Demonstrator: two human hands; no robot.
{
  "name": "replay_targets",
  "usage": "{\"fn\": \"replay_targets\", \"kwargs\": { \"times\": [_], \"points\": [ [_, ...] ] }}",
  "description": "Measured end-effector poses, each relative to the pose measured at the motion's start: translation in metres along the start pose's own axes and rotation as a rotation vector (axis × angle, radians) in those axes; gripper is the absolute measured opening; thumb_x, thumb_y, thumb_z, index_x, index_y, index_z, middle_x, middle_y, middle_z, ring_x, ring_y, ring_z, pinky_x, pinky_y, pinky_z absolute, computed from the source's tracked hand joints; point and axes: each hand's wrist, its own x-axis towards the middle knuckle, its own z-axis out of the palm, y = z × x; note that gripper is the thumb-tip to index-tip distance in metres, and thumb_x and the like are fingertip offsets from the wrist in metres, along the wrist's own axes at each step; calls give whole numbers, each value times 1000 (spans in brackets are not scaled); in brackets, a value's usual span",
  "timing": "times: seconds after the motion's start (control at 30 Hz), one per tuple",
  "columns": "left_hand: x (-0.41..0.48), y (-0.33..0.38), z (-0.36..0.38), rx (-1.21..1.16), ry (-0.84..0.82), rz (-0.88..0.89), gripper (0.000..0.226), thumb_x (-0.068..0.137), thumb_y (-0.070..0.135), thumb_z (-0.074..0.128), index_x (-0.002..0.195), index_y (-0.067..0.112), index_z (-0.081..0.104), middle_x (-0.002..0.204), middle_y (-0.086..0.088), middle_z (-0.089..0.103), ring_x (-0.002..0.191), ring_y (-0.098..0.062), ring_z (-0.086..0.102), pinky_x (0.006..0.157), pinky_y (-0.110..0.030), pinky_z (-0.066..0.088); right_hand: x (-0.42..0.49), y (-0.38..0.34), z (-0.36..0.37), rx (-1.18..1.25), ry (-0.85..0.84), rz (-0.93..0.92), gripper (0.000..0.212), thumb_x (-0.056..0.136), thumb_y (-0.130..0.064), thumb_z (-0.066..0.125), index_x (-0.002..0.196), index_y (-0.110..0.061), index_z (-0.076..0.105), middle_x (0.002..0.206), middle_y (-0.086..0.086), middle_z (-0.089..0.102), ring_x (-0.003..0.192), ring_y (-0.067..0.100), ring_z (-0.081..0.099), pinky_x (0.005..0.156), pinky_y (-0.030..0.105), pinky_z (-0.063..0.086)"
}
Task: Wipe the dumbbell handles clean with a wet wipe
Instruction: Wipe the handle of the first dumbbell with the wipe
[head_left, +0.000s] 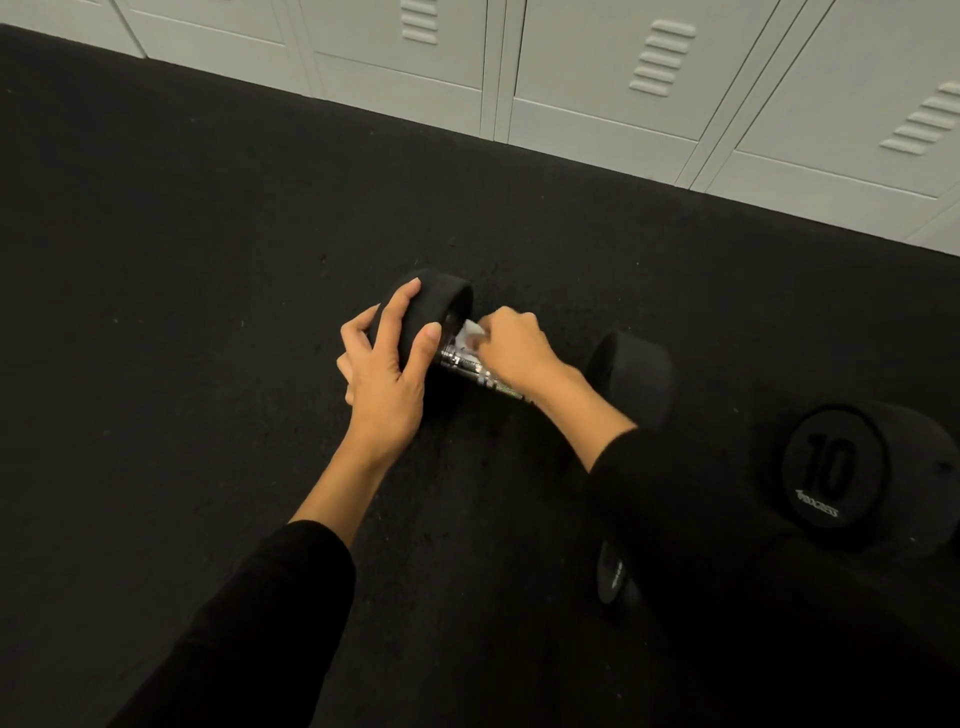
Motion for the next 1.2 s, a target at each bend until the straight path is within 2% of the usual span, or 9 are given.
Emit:
{"fn": "replay_targets", "kwargs": {
  "times": [0.13,0.27,0.37,0.53,0.63,0.7,0.87,1.03,1.2],
  "points": [
    [0,0,0,-7,-1,0,40,95,54,43,133,61,32,139,6,21,118,-14,20,109,-45,23,3,-2,-2,26,-67,45,24,94,-20,49,107,-3,61,109,17,58,94,32,59,77,40,49],
    [2,0,0,-12,0,-11,40,95,53,43,133,60,32,140,6,21,118,-13,20,110,-46,22,-45,-16,24,-356,117,-208,42,90,-12,47,131,-3,46,125,17,56,118,33,51,106,44,32],
    [0,-1,1,-7,8,-4,41,95,53,43,134,60,32,140,6,22,117,-13,20,110,-45,23,-61,-17,36,-478,221,-265,53,89,-15,46,139,-1,36,135,17,50,127,30,43,113,43,19],
    [-1,-1,1,-9,5,-7,41,95,53,43,134,59,32,139,5,22,118,-14,21,111,-46,22,-18,-24,-9,-27,-68,108,37,93,-28,40,118,-5,57,112,17,60,106,35,57,88,40,43],
    [-2,0,1,-7,-1,2,41,95,54,42,133,61,31,140,6,21,119,-14,20,111,-49,23,-12,-14,-19,45,-286,256,34,88,-23,40,95,-3,67,80,11,71,75,27,71,69,32,53],
    [-2,1,0,-9,-6,-2,40,95,55,42,133,62,31,141,7,20,119,-13,19,111,-51,24,-11,-16,-18,18,-226,241,35,92,-28,40,97,-4,65,86,12,68,76,27,68,66,31,50],
    [0,-2,0,-13,-2,-14,41,95,54,43,134,61,31,142,8,20,119,-11,17,111,-51,24,-43,-25,6,-253,47,-179,27,94,-18,44,109,-2,60,99,17,64,95,33,59,93,44,45],
    [-2,-3,0,-5,11,3,41,95,55,43,134,60,31,141,5,21,119,-14,20,111,-49,24,-27,-26,0,-41,7,34,29,95,-29,46,109,-7,59,107,13,61,92,30,59,76,39,48],
    [-3,-2,0,4,19,13,40,96,53,42,134,60,32,142,5,21,118,-14,20,111,-48,24,-41,-28,36,-417,188,-125,39,94,-9,36,131,1,44,124,18,58,118,33,53,109,44,27]
  ]
}}
